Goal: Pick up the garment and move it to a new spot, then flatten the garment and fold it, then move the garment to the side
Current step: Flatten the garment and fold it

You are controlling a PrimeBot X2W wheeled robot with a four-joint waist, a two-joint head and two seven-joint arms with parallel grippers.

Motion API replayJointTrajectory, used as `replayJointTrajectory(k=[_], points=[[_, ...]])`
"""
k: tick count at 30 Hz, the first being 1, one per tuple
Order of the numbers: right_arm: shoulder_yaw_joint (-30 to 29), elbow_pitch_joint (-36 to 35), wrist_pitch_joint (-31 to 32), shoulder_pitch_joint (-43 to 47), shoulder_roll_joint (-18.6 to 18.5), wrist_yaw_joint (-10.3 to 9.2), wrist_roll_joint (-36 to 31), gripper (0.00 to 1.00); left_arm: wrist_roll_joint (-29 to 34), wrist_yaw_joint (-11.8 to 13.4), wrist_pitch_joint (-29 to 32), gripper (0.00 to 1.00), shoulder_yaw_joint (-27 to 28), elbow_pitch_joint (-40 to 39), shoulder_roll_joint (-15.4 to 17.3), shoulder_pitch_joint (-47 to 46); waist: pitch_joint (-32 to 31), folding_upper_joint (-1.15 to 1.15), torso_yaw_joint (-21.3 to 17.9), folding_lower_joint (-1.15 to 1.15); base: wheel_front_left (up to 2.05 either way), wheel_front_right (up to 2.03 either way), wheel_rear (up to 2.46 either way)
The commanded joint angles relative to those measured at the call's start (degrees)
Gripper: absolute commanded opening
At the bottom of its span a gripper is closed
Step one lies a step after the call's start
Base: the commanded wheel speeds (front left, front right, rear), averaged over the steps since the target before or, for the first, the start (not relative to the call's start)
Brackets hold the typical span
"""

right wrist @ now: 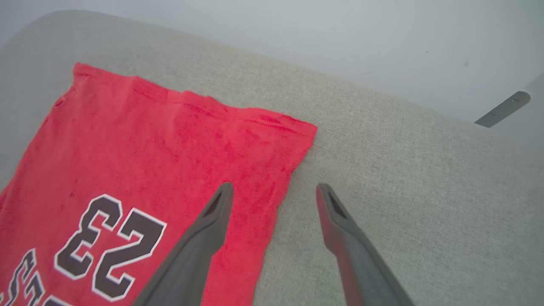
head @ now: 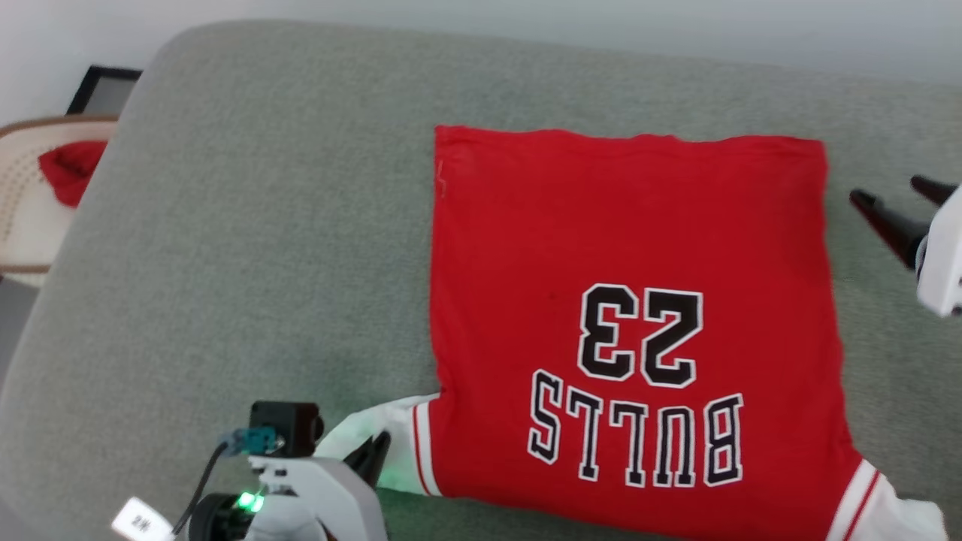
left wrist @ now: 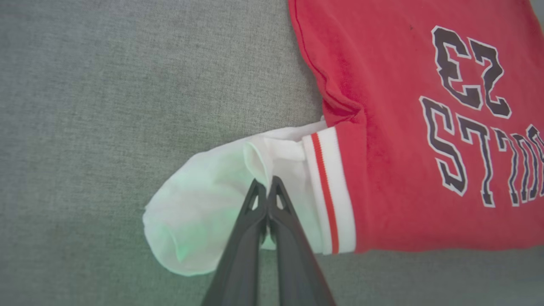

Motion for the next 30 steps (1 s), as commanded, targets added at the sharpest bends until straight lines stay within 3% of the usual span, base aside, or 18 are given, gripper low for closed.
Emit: replayJointTrajectory(k=[1,12,27,28,29,30], points=[[0.4,2.9,-0.7,-2.3,-0.3,-0.02,0.2,1.0,0.5,-0.6,0.3,0.0,-0.3,0.3,-0.6,-1.2,2.1,0.0,2.3,0.0,0.0,0.0,0.0],[6.7,26.2,-0.5,-16.9,-2.3,-0.02,-0.6,1.0,1.6,-3.6,0.3,0.0,-2.2,3.7,-4.5,-5.7,5.8,0.0,6.9,0.0,0.0,0.0,0.0],[9.6,46.7,6.2,-23.5,0.1,-0.04,-3.4,1.0,0.8,-6.3,-0.8,0.0,-3.0,7.6,-7.5,-7.6,7.7,0.0,9.0,0.0,0.0,0.0,0.0],[9.8,47.7,7.0,-23.6,0.1,-0.05,-3.8,0.82,0.7,-6.5,-0.9,0.0,-3.0,7.9,-7.7,-7.6,7.7,0.0,9.0,0.0,0.0,0.0,0.0],[9.9,48.6,7.7,-23.7,0.1,-0.05,-4.0,0.0,0.6,-6.5,-0.9,0.0,-3.0,8.1,-7.7,-7.6,7.7,0.0,9.0,0.0,0.0,0.0,0.0],[9.7,49.5,8.2,-23.9,0.2,-0.05,-4.3,0.0,0.6,-6.7,-1.1,0.0,-2.9,8.3,-7.8,-7.6,7.7,0.0,9.0,0.0,0.0,0.0,0.0]])
